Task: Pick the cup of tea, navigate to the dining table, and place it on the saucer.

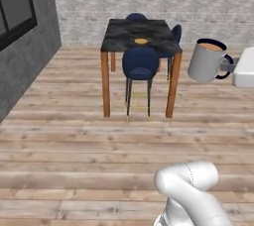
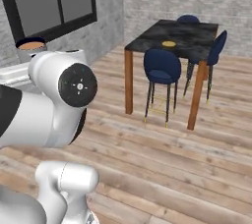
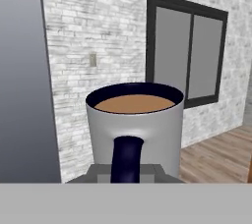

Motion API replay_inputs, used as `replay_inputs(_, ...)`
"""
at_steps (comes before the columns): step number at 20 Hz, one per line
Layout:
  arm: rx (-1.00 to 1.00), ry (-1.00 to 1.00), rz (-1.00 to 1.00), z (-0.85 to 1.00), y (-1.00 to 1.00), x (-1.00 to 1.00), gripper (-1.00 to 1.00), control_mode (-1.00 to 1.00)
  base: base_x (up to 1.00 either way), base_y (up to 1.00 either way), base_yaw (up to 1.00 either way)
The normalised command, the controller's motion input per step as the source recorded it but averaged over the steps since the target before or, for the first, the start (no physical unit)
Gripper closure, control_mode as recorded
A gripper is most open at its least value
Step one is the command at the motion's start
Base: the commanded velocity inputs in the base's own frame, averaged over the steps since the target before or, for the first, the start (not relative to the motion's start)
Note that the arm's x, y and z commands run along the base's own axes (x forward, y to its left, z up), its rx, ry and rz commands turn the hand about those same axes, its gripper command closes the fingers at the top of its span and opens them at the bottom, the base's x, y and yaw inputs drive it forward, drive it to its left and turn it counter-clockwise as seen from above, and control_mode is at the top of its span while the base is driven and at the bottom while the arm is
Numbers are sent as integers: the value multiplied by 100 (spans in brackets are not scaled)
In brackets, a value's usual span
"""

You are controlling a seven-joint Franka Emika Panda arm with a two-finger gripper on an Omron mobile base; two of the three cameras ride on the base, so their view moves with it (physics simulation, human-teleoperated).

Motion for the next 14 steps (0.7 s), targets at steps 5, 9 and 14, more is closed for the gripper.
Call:
replay_inputs(5,0,0,0,0,0,0,100,100,84,4,-16)
replay_inputs(9,0,0,0,0,0,0,100,100,89,0,-11)
replay_inputs(14,0,0,0,0,0,0,100,100,89,0,-10)
